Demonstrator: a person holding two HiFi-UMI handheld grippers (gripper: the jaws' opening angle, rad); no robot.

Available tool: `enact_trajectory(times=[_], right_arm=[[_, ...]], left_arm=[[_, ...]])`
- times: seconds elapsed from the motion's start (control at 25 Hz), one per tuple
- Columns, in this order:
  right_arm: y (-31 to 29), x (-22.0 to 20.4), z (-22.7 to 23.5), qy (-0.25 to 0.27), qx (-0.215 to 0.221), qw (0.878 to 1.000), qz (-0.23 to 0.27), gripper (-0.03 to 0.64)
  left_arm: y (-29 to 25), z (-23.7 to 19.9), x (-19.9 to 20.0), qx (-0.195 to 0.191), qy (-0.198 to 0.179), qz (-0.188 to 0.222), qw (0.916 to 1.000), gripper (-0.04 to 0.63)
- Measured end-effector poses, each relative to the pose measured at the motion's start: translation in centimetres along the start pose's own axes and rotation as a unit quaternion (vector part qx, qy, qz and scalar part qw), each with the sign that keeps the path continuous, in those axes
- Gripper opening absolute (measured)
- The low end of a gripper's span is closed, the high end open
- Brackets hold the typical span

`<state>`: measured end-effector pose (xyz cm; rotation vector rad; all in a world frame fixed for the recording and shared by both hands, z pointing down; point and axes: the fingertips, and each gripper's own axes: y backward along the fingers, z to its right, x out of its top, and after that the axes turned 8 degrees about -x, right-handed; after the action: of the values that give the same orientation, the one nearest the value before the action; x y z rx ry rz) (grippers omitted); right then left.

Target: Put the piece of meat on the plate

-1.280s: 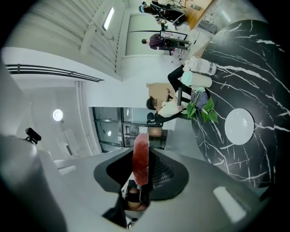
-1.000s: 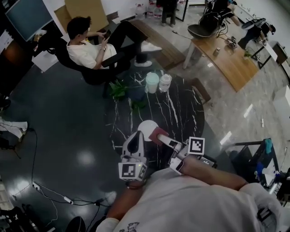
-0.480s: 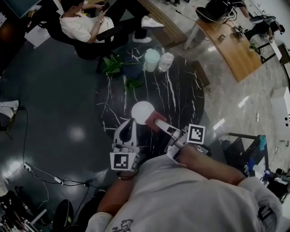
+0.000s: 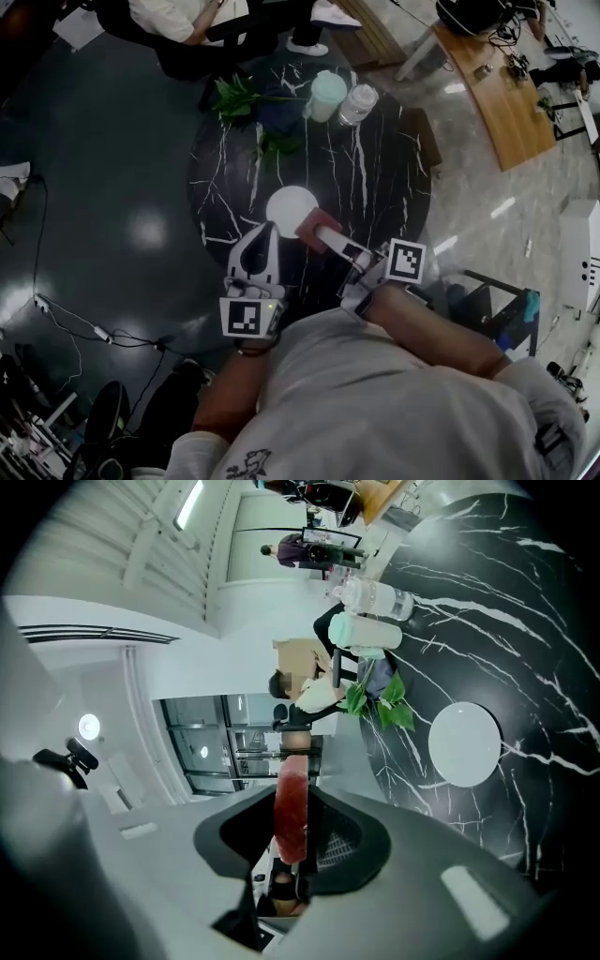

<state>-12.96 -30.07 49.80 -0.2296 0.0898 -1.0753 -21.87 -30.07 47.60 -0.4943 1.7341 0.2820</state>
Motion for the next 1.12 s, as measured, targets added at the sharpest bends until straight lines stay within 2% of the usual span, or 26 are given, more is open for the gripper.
enact_trajectory(times=[0.56, 1.12], right_arm=[[-3.4, 1.4, 5.9, -0.008, -0.044, 0.997, -0.059, 0.091], [-6.5, 3.4, 12.0, -0.011, -0.077, 0.994, -0.083, 0.091]], left_arm=[[-1.6, -3.0, -5.0, 0.044, 0.018, -0.013, 0.9988, 0.006], [-2.1, -5.1, -11.6, 0.084, 0.034, -0.027, 0.9955, 0.006]])
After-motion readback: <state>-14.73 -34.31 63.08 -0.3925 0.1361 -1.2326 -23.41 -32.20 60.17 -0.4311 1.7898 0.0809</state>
